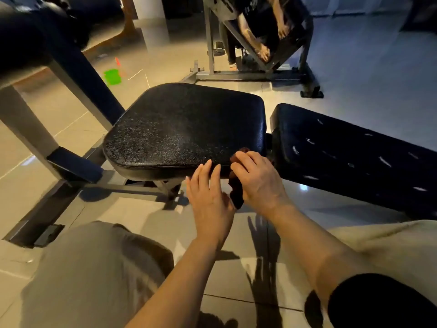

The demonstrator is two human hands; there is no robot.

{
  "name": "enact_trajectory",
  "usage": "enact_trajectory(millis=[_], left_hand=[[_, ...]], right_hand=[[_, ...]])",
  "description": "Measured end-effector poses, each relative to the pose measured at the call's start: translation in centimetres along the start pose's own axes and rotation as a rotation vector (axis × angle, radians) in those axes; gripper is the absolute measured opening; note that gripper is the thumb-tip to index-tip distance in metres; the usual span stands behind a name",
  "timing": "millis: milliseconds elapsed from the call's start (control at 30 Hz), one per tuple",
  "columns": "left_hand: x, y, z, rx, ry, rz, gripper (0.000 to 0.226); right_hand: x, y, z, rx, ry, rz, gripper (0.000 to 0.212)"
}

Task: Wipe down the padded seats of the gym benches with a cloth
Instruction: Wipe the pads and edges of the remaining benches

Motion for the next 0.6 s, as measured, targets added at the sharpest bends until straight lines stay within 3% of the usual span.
enact_trajectory(millis=[167, 300, 433, 600], left_hand=[[-0.4, 2.7, -5.6, -0.062, 0.098, 0.090, 0.064], [0.1, 4.4, -10.2, -0.071, 0.236, 0.185, 0.061], [3.3, 5.4, -13.9, -0.016, 0.240, 0.287, 0.056], [7.6, 6.7, -15.7, 0.151, 0.355, 0.372, 0.055]], right_hand=[[-4.7, -3.4, -7.2, 0.032, 0.283, -0.038, 0.047], [-6.6, -6.7, -10.7, 0.160, 0.403, -0.142, 0.035], [-7.6, -9.5, -13.5, 0.250, 0.438, -0.201, 0.027], [-5.5, -9.7, -14.9, 0.337, 0.469, -0.243, 0.035]])
Point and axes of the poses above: each hand's wrist, its own x-axis towards the middle knuckle, its own y-axis out of the palm, z = x × y, the point moved 7 cm from there along x, towards the middle knuckle, and after that the axes turned 3 degrees about -y, right-handed, at the moved point
